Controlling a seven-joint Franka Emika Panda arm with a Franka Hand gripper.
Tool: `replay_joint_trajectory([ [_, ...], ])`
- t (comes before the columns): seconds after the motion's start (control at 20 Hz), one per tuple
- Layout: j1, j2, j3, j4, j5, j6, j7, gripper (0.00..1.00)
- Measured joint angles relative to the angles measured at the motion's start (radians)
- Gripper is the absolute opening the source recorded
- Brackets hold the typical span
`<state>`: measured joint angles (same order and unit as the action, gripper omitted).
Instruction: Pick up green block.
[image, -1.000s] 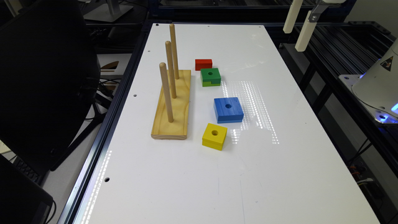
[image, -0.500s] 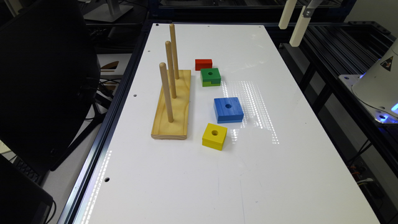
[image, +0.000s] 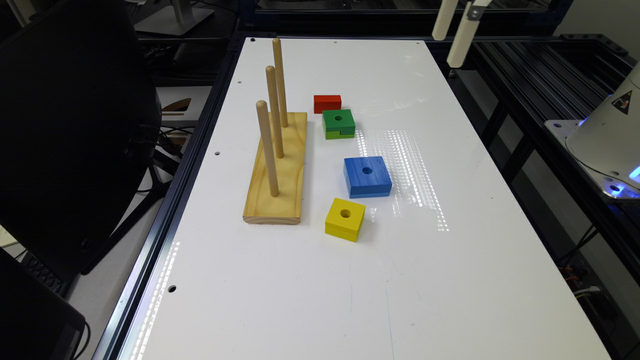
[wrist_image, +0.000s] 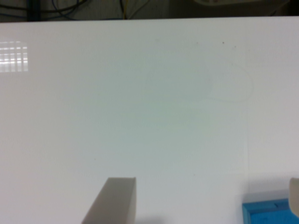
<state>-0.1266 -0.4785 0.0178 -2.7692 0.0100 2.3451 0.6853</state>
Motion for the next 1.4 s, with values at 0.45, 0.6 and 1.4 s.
replay_joint_trajectory([
  [0.45, -0.02, 0.151, 0.0, 0.122, -0.0002, 0.012, -0.019, 1.0],
  [0.6, -0.021, 0.176, 0.0, 0.144, -0.0003, 0.012, -0.02, 1.0],
  [1.4, -0.044, 0.351, 0.0, 0.32, -0.0008, 0.012, -0.041, 1.0],
])
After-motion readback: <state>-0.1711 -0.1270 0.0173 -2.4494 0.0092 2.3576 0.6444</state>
